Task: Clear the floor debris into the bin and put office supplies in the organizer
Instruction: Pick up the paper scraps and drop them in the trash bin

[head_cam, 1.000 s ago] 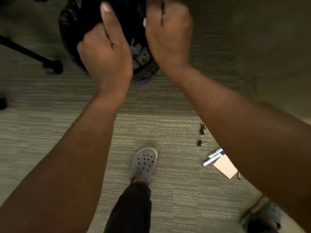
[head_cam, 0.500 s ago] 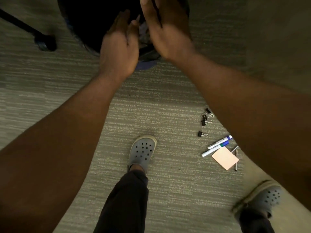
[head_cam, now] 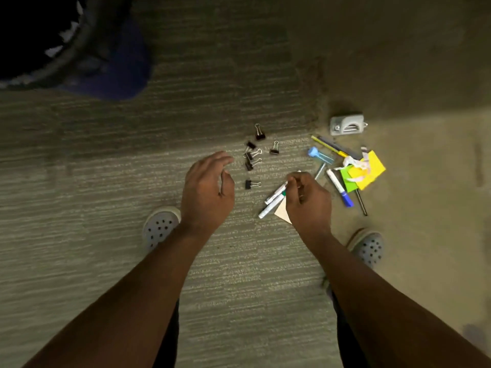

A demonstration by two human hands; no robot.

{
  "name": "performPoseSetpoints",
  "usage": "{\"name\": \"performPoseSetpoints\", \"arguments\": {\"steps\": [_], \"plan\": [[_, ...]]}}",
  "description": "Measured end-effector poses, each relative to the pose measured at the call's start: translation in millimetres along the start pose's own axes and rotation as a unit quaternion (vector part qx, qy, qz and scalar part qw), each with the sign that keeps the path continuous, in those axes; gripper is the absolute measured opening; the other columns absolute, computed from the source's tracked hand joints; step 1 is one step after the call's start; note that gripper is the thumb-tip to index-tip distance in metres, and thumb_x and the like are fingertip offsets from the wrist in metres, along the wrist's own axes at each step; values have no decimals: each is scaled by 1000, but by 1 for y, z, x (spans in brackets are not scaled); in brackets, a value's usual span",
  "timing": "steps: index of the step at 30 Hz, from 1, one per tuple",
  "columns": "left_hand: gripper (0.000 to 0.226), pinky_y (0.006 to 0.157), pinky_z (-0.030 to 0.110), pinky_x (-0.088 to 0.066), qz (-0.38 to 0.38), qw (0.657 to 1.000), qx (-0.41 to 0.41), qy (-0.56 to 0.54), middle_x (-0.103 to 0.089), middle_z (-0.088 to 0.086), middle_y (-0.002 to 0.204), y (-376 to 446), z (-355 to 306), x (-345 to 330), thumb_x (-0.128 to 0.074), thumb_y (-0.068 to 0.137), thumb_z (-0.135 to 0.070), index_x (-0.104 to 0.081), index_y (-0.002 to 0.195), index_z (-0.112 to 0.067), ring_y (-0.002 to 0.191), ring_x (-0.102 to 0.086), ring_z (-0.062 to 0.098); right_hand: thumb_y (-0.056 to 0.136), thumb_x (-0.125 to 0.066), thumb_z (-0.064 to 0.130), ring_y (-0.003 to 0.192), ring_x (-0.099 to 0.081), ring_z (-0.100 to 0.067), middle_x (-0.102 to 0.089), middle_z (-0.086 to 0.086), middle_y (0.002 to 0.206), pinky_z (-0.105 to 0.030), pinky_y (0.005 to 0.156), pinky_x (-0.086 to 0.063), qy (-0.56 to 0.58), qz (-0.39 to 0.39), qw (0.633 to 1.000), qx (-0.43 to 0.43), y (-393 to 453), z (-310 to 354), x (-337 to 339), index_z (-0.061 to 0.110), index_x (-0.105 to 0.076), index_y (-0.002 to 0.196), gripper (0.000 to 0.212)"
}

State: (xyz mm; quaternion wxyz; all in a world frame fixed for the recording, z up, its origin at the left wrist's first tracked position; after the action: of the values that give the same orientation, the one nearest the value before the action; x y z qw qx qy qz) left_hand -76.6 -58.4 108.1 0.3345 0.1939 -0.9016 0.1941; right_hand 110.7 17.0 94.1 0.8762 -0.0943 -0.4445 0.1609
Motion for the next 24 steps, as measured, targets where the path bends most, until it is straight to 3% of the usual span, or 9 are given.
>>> {"name": "performPoseSetpoints", "arguments": {"steps": [4, 10, 17, 24], "plan": [[37, 106, 33, -36, 115, 990, -29, 75, -62, 9, 129, -12, -4, -58, -50, 86, -14, -64, 120, -8, 121, -53, 25, 91, -56, 22, 75, -66, -33, -72, -12, 80, -32, 61, -44, -69, 35, 993, -86, -11, -84, 8, 17, -67, 93, 12], [36, 105, 38, -39, 245, 955, -52, 162, -59, 10, 132, -9, -8, -125, -55, 88, -17, -62, 122, -10, 122, -51, 29, 89, -52, 19, 91, -65, -34, -72, -11, 94, -31, 72, -44, -68, 37, 981, -180, 14, -160, 10, 16, -67, 93, 16], [37, 97, 41, -44, 275, 934, -112, 198, -59, 12, 127, 13, -39, -191, -54, 86, -15, -60, 123, -9, 112, -53, 34, 84, -60, 15, 108, -54, -36, -54, -17, 120, -39, 84, -42, -69, 19, 983, -166, 63, -202, 19, 9, -54, 118, 35], [41, 99, 41, -41, 275, 931, -143, 194, -55, 14, 128, 50, -80, -273, -54, 88, -17, -56, 130, -14, 117, -50, 34, 83, -67, 13, 112, -54, -34, -41, -14, 129, -34, 89, -44, -53, -28, 979, -196, 104, -239, 34, 11, -44, 126, 49]]}}
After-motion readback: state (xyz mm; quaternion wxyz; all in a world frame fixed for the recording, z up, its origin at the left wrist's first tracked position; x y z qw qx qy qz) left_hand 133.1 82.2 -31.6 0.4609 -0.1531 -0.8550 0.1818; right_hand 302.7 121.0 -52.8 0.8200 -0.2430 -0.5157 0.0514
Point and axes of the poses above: each hand's wrist, its own y-axis towards the middle knuckle, its own x-axis out of the back of the hand, z = x × y, the point moved 1 cm from there along y, towards the middle knuckle
